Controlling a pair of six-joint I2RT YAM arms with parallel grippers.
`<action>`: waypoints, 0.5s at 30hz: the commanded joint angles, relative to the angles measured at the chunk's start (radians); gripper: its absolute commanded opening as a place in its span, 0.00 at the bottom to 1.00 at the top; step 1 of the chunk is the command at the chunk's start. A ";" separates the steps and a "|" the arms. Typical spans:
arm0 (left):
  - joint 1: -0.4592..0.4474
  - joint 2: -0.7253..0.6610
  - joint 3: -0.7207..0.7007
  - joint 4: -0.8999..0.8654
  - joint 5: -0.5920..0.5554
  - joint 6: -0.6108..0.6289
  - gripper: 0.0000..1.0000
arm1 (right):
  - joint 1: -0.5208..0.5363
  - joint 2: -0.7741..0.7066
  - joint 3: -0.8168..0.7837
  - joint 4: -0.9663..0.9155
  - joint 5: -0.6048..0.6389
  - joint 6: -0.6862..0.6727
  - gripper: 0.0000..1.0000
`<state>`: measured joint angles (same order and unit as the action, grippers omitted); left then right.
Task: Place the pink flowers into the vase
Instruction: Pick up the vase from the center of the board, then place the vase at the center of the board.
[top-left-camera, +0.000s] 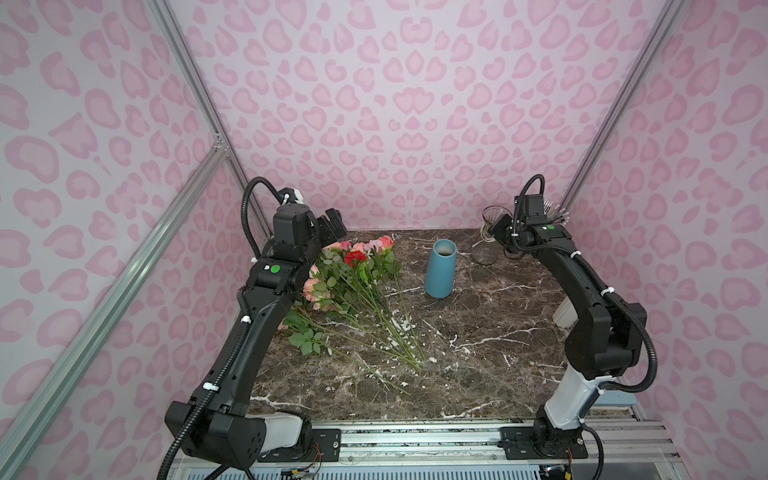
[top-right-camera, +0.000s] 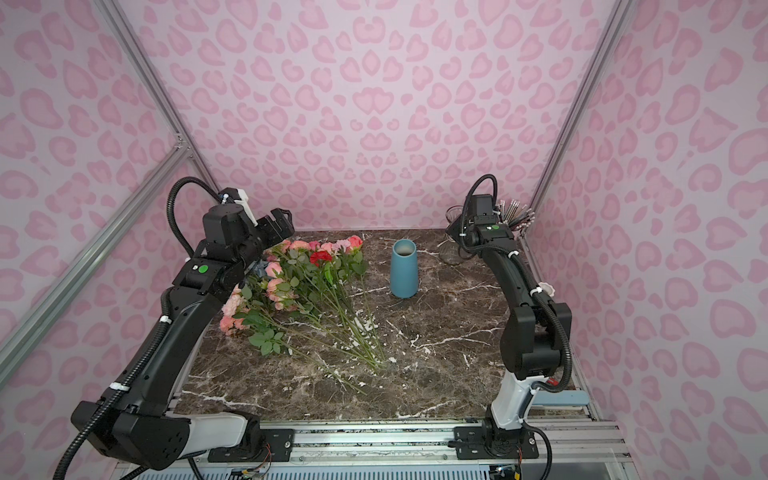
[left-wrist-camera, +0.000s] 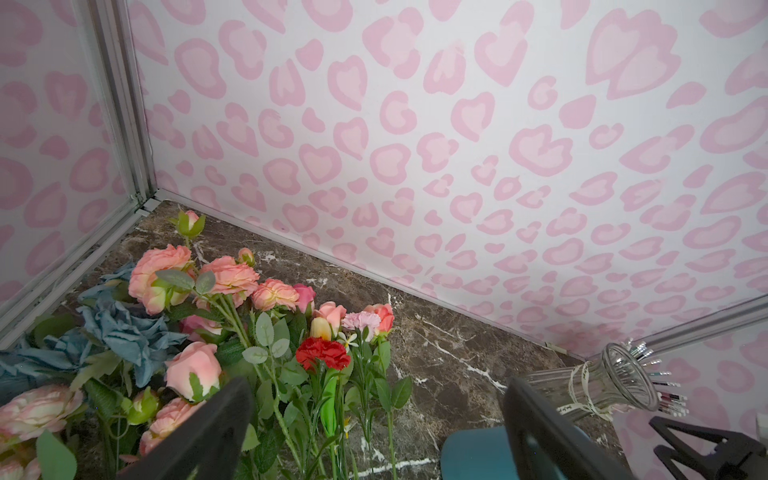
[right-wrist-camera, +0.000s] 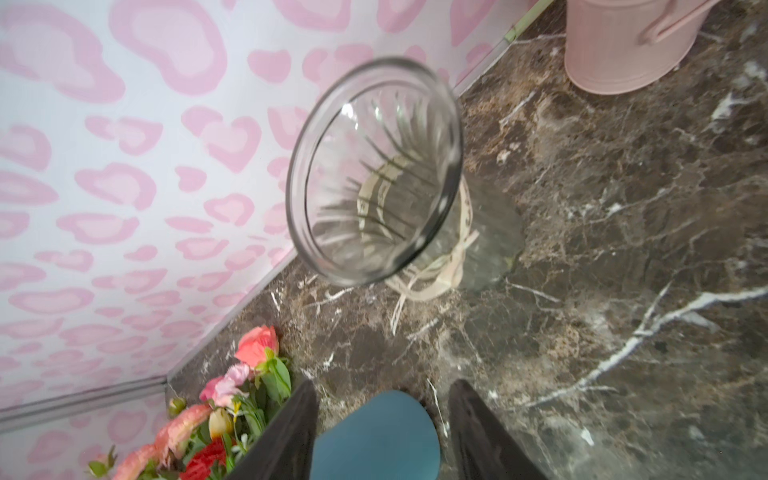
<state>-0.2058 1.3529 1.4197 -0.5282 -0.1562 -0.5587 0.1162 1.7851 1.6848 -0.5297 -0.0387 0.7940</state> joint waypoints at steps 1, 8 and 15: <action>0.002 -0.002 0.005 0.023 -0.023 -0.010 0.97 | 0.078 -0.031 -0.004 -0.045 -0.027 -0.063 0.53; 0.002 -0.006 0.004 0.019 -0.019 -0.014 0.97 | 0.185 -0.017 0.052 -0.135 -0.028 -0.131 0.52; 0.003 -0.008 0.004 0.021 -0.011 -0.015 0.97 | 0.211 0.041 0.110 -0.205 -0.007 -0.189 0.51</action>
<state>-0.2054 1.3506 1.4197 -0.5312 -0.1654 -0.5686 0.3195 1.8053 1.7626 -0.6903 -0.0647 0.6498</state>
